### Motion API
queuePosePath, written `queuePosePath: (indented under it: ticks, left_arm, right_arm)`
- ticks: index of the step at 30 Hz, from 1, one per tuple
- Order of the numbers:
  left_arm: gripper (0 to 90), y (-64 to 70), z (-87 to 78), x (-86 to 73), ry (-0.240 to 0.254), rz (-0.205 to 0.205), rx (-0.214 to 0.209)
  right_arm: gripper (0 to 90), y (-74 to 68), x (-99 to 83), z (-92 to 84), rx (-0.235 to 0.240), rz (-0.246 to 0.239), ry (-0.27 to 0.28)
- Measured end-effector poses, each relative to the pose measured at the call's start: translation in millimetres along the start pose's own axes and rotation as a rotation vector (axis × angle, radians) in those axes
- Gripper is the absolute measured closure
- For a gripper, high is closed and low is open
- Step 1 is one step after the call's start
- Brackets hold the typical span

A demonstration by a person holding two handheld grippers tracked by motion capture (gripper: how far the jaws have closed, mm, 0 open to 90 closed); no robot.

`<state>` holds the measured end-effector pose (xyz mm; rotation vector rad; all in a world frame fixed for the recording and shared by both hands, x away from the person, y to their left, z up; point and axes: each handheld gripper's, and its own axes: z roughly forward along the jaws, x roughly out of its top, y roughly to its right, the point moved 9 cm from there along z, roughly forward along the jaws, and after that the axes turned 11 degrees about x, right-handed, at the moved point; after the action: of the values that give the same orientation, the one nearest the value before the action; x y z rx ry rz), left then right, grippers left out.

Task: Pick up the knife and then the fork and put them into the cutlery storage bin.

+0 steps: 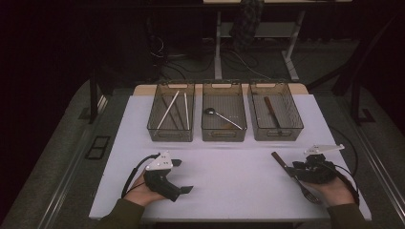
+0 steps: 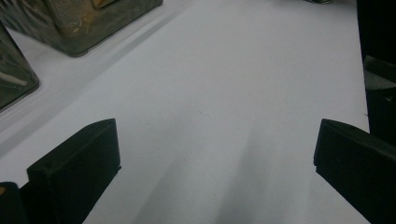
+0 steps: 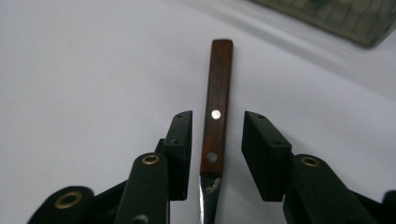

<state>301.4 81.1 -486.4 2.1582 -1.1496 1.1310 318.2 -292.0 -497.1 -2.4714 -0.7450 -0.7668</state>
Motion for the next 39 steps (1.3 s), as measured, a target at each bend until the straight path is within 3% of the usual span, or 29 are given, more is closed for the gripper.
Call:
queuePosePath:
  ticks: [14, 19, 25, 31, 39]
  left_arm:
    - [0.0, 0.3, 0.3, -0.2, -0.003, 0.004, 0.001]
    - [0.0, 0.3, 0.5, -0.4, -0.004, 0.003, 0.001]
    - [0.0, 0.5, 1.1, -0.5, -0.004, 0.001, 0.001]
    - [0.0, 0.5, 1.9, -1.0, -0.008, -0.004, -0.001]
    - [0.0, 0.4, 2.4, -1.2, -0.010, -0.004, 0.000]
  right_arm:
    - [69.4, 2.1, -10.5, 8.8, -0.014, -0.006, -0.108]
    - [71.3, 1.6, -10.3, 9.8, -0.019, -0.016, -0.126]
    - [73.8, 1.0, -7.8, 11.4, -0.021, -0.032, -0.189]
    - [73.9, 2.4, -2.6, 13.5, 0.005, -0.014, -0.303]
    - [73.6, 1.8, 4.4, 18.9, -0.008, -0.007, -0.476]
